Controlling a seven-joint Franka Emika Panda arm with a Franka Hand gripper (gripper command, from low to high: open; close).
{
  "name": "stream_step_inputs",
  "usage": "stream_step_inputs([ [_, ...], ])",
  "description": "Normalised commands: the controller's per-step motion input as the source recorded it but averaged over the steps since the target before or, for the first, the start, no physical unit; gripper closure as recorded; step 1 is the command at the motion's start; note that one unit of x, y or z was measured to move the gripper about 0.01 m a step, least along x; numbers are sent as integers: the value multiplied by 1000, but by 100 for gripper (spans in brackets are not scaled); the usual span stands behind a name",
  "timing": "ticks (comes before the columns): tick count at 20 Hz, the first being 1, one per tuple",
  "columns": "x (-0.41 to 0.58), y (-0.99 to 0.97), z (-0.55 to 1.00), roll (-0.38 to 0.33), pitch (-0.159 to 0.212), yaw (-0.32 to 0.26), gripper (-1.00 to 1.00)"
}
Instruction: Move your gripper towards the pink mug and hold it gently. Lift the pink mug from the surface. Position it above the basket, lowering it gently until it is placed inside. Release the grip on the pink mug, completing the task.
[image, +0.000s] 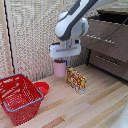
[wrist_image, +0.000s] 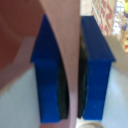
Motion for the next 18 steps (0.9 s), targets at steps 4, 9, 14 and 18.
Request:
stream_step_inputs([
  [4,353,281,899,8,100,40,100],
  [9,111,576,902,5,105,79,100],
  [14,183,750,627,5,96,67,100],
  [18,308,889,391,0,90,34,100],
])
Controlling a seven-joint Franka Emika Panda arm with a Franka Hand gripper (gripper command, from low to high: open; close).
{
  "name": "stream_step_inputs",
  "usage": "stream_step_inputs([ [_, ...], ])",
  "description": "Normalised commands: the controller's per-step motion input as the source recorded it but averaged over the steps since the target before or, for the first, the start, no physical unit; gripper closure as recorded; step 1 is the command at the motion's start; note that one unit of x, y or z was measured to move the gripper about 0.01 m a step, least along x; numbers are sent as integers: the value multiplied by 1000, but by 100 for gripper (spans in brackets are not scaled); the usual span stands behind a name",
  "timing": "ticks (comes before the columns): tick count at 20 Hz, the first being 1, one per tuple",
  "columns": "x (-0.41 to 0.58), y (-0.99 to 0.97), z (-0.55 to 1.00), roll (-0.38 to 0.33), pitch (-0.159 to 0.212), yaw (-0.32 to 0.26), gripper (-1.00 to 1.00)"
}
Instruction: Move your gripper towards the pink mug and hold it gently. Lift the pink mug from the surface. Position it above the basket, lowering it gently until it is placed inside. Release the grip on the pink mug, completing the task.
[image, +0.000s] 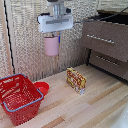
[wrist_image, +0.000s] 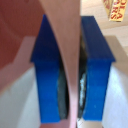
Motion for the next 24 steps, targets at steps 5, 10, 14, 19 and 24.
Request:
stream_step_inputs([
  [5,326,931,202,0,77,29,100],
  [10,266,968,17,-1,20,7,100],
  [14,227,989,-79,-10,0,0,100],
  [19,235,940,-314,-45,0,7,100],
  [24,173,655,-553,-132,4,69,100],
])
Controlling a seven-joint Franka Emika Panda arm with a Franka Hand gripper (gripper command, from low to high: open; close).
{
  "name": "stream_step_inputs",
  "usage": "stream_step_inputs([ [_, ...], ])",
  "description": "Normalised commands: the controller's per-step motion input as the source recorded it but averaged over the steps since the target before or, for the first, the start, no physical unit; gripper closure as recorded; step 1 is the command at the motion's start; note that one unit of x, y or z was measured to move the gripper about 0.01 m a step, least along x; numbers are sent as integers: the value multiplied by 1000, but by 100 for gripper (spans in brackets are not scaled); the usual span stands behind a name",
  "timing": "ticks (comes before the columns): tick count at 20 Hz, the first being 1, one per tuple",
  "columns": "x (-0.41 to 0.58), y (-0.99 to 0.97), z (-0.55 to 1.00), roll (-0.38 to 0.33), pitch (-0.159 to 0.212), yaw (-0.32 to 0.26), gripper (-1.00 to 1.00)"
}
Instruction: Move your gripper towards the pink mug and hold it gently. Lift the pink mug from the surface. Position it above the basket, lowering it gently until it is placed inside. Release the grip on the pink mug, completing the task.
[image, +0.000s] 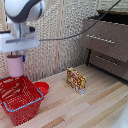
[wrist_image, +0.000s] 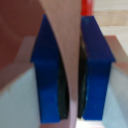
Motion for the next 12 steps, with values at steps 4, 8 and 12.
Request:
stream_step_inputs([
  [4,176,440,-528,-168,32,102,100],
  [8,238,378,-429,-153,17,99,100],
  [12,251,327,-325,-132,-10,97,100],
])
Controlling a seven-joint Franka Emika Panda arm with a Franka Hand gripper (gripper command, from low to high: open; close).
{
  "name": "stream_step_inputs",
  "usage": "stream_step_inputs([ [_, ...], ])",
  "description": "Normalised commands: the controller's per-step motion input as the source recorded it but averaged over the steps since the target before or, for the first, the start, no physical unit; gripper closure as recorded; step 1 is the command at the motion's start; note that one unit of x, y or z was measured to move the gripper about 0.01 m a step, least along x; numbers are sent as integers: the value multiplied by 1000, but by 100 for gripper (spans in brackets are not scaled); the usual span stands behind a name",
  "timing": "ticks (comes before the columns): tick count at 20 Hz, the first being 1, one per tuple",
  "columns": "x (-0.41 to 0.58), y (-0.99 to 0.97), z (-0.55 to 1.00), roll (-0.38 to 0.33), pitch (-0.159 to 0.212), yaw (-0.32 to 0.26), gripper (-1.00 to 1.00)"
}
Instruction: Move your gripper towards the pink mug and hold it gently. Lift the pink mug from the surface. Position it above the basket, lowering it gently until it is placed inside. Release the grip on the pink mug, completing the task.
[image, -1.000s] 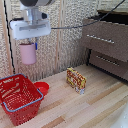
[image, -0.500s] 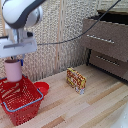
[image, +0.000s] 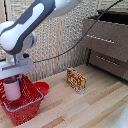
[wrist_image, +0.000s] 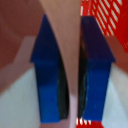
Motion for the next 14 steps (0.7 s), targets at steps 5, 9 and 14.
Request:
stream_step_inputs([
  [5,230,177,-126,-108,-98,96,100],
  [9,214,143,-6,-94,-71,94,-100],
  [14,266,109,258,-25,110,84,-100],
])
